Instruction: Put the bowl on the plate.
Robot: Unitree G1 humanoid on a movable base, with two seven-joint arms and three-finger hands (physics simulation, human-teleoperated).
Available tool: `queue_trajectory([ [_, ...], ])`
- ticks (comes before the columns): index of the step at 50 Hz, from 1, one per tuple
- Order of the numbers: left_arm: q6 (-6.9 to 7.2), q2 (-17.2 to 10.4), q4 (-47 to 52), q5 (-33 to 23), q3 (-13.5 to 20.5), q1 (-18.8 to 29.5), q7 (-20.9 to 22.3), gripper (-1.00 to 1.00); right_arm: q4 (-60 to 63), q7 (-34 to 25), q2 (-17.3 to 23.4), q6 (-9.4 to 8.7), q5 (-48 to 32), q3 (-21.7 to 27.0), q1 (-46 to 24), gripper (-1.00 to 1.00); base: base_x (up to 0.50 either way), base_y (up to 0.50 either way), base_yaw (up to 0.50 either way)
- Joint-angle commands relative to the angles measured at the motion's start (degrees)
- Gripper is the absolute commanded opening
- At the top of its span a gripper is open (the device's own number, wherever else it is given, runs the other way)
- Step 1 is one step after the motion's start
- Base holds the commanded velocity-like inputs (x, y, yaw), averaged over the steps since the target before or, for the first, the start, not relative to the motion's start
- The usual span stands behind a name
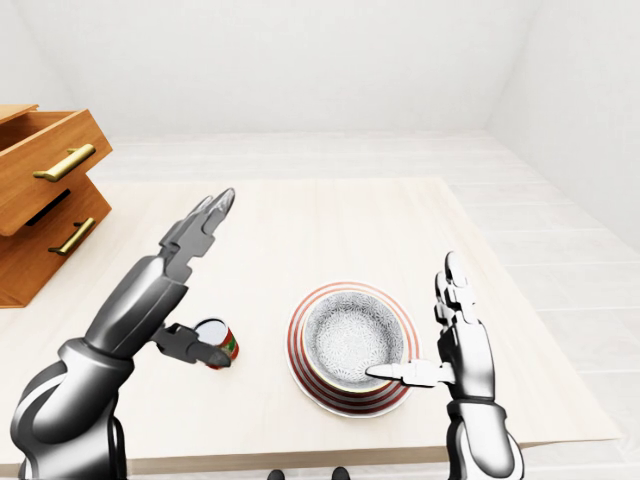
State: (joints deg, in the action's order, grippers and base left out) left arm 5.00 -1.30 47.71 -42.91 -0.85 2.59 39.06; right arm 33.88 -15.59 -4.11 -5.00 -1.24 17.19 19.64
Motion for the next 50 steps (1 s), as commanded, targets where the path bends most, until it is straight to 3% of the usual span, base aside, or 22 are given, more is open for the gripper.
queue_trajectory([
  [1, 0.0, -3.2, 2.2, 5.3, 6.8, 0.3, -0.8, 1.0, 1.0, -0.4, 0.0, 0.0, -0.1, 0.5, -0.2, 1.0, 0.0, 0.0, 0.0],
  [31, 0.0, -5.7, 2.9, 12.4, 16.0, -3.4, -2.7, 1.0, 4.9, -2.9, -0.8, 0.0, 0.2, 5.0, 0.1, 1.0, 0.0, 0.0, 0.0],
  [50, 0.0, -5.4, 2.0, 14.1, 18.7, -5.0, -3.1, 1.0, 6.2, -4.4, -1.7, 0.0, -0.4, 6.7, -0.2, 1.0, 0.0, 0.0, 0.0],
])
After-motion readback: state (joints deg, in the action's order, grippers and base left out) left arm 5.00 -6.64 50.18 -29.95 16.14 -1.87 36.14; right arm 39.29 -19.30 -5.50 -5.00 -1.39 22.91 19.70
